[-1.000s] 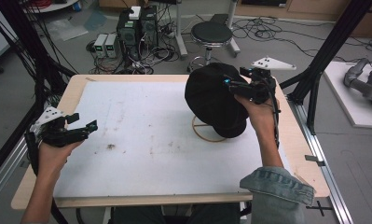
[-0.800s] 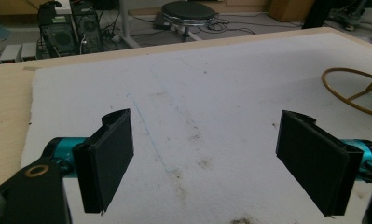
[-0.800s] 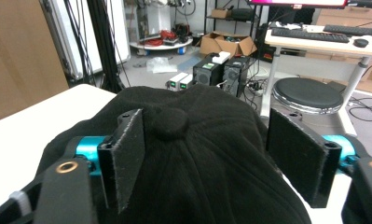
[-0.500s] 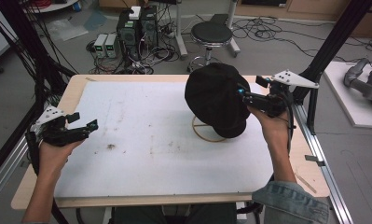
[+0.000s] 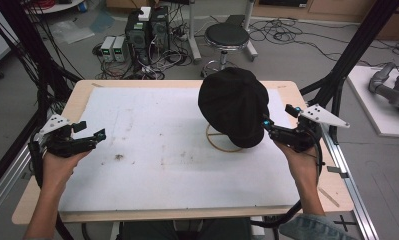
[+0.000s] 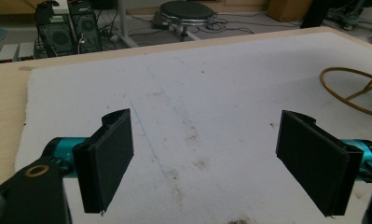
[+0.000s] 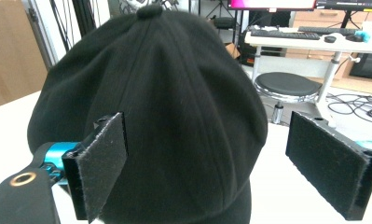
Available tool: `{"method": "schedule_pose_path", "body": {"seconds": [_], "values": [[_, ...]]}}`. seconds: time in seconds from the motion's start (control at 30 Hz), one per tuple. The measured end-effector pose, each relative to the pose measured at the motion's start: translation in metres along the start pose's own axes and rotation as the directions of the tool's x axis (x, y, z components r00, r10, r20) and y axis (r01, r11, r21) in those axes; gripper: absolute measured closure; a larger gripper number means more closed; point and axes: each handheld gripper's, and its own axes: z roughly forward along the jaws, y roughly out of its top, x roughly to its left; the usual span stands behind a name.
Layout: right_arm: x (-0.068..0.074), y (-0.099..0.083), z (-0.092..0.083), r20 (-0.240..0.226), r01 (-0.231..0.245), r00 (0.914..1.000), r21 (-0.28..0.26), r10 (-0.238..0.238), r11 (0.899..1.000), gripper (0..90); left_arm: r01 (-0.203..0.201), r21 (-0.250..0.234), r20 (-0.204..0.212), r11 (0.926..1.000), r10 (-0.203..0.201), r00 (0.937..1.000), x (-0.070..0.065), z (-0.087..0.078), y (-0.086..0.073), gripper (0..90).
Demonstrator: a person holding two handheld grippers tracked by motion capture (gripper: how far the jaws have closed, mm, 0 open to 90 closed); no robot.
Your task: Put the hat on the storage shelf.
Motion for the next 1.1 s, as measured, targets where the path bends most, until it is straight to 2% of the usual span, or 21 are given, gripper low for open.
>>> {"method": "schedule_pose_path", "body": {"seconds": [0.33,0.47,0.6,0.83,1.1], "values": [[0.013,-0.036,-0.015,0.005,0.05,0.9987,0.024,-0.05,0.998,12.5,-0.015,-0.003,0.017,0.9999,0.015,0.9997,-0.003,0.001,-0.002,19.1],[0.016,-0.048,-0.017,0.002,0.039,0.9992,0.035,-0.039,0.999,12.5,-0.018,-0.002,0.015,0.9998,0.018,0.9997,-0.004,0.001,-0.002,19.1],[0.016,-0.052,-0.016,0.024,0.061,0.9978,0.052,-0.063,0.997,12.5,-0.022,-0.007,0.017,0.9997,0.022,0.9996,-0.004,0.0,-0.002,19.1],[0.01,-0.06,-0.018,0.024,0.013,0.9996,0.071,-0.014,0.997,12.5,-0.025,-0.008,0.018,0.9997,0.025,0.9995,-0.004,0.001,-0.002,19.1],[0.01,-0.059,-0.019,0.021,0.017,0.9996,0.064,-0.018,0.998,12.5,-0.026,-0.012,0.014,0.9996,0.026,0.9996,-0.003,0.0,-0.002,19.1]]}}
